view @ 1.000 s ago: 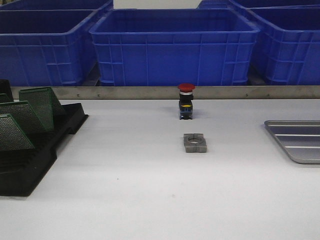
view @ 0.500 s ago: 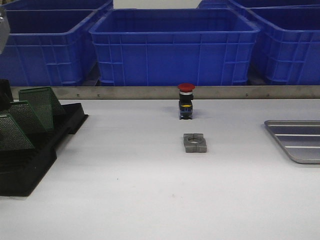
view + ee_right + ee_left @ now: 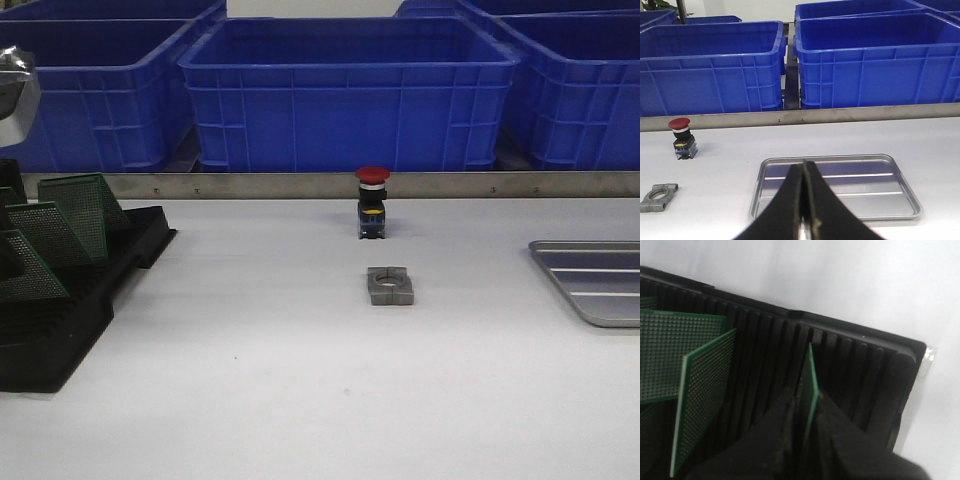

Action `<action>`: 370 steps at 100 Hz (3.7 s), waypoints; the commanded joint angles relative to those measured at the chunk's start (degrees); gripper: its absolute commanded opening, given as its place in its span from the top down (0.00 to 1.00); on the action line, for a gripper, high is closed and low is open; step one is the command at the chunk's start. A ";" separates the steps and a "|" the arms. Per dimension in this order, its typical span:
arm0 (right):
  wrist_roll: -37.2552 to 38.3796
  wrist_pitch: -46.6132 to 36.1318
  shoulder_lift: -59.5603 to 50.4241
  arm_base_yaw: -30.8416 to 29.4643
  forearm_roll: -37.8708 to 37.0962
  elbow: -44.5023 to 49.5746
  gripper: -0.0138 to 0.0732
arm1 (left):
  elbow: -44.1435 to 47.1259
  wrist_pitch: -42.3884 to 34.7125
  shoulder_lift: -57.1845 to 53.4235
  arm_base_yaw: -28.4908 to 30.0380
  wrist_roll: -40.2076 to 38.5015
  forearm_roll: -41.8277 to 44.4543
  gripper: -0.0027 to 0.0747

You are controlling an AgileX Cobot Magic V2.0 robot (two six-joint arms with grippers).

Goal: Place circuit board on tray
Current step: 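Grasp the edge of a green perforated circuit board with the left gripper, then lift the board out of the rack and carry it toward the table center, then grasp the held board with the right gripper and release the left gripper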

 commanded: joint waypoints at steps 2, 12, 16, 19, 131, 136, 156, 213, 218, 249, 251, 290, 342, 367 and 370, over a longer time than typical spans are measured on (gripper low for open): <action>-0.31 -4.32 -1.47 0.03 -0.65 -0.71 0.91 | -1.66 -1.64 -1.85 -0.44 -0.52 -0.35 0.99; -0.31 -4.32 -1.47 0.03 -0.65 -0.71 0.91 | -1.66 -0.52 -3.47 -0.44 -0.52 0.13 0.99; -0.31 -4.32 -1.47 0.03 -0.65 -0.71 0.91 | -1.66 -0.42 -4.54 -0.44 -0.52 0.13 0.99; -0.31 -4.32 -1.47 0.03 -0.65 -0.71 0.91 | -1.66 -0.42 -5.33 -0.44 -0.52 0.13 0.99; -0.31 -4.32 -1.47 0.03 -0.65 -0.71 0.91 | 1.00 25.04 -21.35 -14.15 -0.52 -39.12 0.99; -0.31 -4.32 -1.47 0.03 -0.65 -0.71 0.91 | 1.00 23.81 -21.35 -16.21 -0.52 -40.49 0.99; -0.31 -4.32 -1.47 0.03 -0.65 -0.71 0.91 | 1.23 19.63 -21.35 -24.78 -0.52 -42.28 0.99; 0.08 17.54 1.45 0.03 -0.26 -15.41 0.91 | 1.23 16.62 -21.35 -29.09 -0.52 -42.28 0.99; 0.08 20.86 2.99 0.03 -0.26 -18.07 0.91 | 1.23 16.62 -21.35 -29.09 -0.52 -42.28 0.99; 0.02 34.64 20.00 0.03 -0.21 -30.41 0.84 | 1.23 16.49 -21.35 -29.09 -0.52 -42.28 0.99; -0.03 35.27 21.37 0.03 -0.21 -31.13 0.82 | 1.23 16.49 -21.35 -29.09 -0.52 -42.28 0.99; -17.02 36.95 35.90 5.69 19.60 -38.52 0.34 | 1.23 16.49 -21.35 -29.09 -0.52 -42.28 0.99; -68.82 35.13 49.81 27.15 49.53 -39.20 0.34 | 1.23 16.49 -21.35 -29.09 -0.52 -42.28 0.99; -83.96 32.76 57.50 32.92 63.42 -39.20 0.34 | 1.23 16.49 -21.35 -29.09 -0.52 -42.28 0.99; -85.19 32.72 58.22 33.52 65.09 -39.20 0.34 | 1.23 16.49 -21.35 -29.09 -0.52 -42.28 0.99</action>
